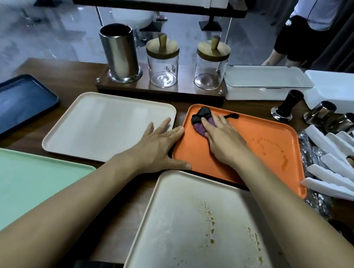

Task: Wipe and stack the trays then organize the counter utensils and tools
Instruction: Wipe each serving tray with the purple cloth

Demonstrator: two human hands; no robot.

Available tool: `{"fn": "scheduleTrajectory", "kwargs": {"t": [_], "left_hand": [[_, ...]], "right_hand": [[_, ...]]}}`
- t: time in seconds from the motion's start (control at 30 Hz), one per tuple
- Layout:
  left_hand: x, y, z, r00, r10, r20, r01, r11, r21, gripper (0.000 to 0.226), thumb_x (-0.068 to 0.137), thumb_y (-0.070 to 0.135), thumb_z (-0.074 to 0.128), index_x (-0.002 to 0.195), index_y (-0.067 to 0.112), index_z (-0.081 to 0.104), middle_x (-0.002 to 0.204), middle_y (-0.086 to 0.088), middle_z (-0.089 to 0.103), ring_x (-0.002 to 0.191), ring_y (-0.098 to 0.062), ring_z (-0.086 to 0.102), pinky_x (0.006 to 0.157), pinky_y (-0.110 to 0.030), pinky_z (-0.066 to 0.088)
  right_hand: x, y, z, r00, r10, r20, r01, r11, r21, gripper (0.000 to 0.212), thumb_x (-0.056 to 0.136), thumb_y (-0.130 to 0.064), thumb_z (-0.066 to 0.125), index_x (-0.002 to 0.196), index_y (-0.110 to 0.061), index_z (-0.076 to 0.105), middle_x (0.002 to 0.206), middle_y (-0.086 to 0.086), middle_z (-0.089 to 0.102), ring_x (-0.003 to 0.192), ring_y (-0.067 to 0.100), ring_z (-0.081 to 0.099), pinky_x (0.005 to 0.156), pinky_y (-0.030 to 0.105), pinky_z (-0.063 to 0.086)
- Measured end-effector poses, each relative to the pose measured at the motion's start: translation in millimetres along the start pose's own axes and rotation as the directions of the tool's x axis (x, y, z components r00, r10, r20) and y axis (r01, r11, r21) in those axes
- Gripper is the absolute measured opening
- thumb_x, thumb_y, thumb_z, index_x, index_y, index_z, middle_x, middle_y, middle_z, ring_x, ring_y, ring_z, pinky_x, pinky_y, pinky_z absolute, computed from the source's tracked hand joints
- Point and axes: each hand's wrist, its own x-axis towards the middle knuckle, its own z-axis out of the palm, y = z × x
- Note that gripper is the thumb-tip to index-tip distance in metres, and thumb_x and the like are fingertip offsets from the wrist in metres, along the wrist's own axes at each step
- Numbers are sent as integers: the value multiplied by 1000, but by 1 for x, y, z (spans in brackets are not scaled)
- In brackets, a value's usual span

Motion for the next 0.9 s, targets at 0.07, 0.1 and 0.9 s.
{"fn": "scheduleTrajectory", "kwargs": {"t": [0.07, 0.1, 0.9], "left_hand": [[0, 0, -1, 1000, -6, 6, 6, 1000, -17, 115, 78, 83, 56, 163, 23, 8, 171, 7, 10, 156, -17, -13, 124, -55, -6], [-1, 0, -1, 1000, -9, 9, 9, 1000, -24, 114, 78, 82, 57, 163, 22, 8, 171, 6, 10, 156, -16, -13, 124, -55, -6], [-1, 0, 6, 998, -24, -58, 26, 999, 36, 124, 73, 90, 45, 163, 17, 0, 171, 1, 4, 157, -23, -11, 123, -57, -2]], "right_hand": [[16, -4, 0, 1000, 21, -20, -21, 1000, -4, 53, 108, -26, 32, 160, -26, 20, 168, 9, 8, 155, 27, 3, 125, 43, 9], [23, -7, 0, 999, 30, -30, -30, 999, -10, 54, 108, -25, 32, 160, -25, 20, 168, 9, 8, 155, 27, 3, 125, 44, 9], [-54, -50, 4, 993, -99, 70, 93, 992, 86, 50, 108, -23, 32, 157, -30, 28, 169, 2, 8, 155, 24, 3, 125, 43, 6]]}}
